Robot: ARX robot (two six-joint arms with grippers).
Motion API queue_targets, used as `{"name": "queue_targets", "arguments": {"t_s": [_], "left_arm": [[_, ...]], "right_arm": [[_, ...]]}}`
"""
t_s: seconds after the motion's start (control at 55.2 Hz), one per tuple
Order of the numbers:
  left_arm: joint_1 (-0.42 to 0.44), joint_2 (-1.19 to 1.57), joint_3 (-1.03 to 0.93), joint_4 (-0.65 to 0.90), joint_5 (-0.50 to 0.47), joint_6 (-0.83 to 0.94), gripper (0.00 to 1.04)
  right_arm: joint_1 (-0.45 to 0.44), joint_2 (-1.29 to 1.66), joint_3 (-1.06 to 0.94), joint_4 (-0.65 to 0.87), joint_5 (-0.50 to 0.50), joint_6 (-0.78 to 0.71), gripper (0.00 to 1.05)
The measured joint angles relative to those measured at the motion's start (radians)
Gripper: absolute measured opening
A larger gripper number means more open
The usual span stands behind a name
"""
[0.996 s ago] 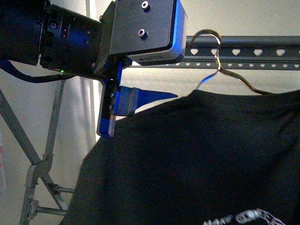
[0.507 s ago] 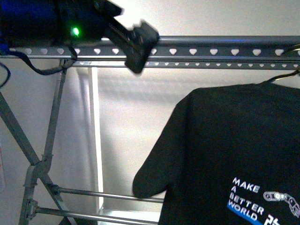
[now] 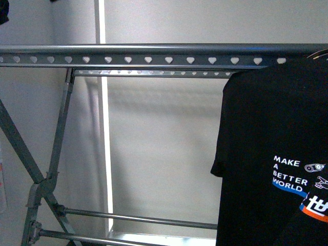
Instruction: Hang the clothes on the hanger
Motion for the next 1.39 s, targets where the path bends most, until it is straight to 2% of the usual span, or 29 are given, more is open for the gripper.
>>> {"name": "queue_targets", "arguments": {"t_s": [0.163, 0.38, 0.652, 1.123, 1.249, 1.394], "left_arm": [[-0.079, -0.074, -0.097, 0.125, 0.214, -0.038, 0.98], [-0.122, -0.075, -0.142, 0.165, 0.346, -0.037, 0.98], [-0.109, -0.075, -0.162, 0.18, 0.394, -0.037, 0.98], [-0.106, -0.075, -0.164, 0.176, 0.395, -0.039, 0.98], [-0.105, -0.074, -0.164, 0.16, 0.392, -0.041, 0.98], [-0.105, -0.064, -0.163, 0.084, 0.361, -0.019, 0.98]], "right_arm": [[0.034, 0.098, 0.103, -0.045, 0.089, -0.032, 0.05], [0.092, 0.164, 0.156, -0.085, 0.175, -0.101, 0.05], [0.142, 0.204, 0.137, 0.003, 0.282, -0.208, 0.05], [0.142, 0.216, -0.059, 0.244, 0.318, -0.33, 0.05], [0.142, 0.211, -0.138, 0.328, 0.298, -0.311, 0.28], [0.163, 0.096, -0.311, 0.464, 0.22, -0.19, 0.56]]}}
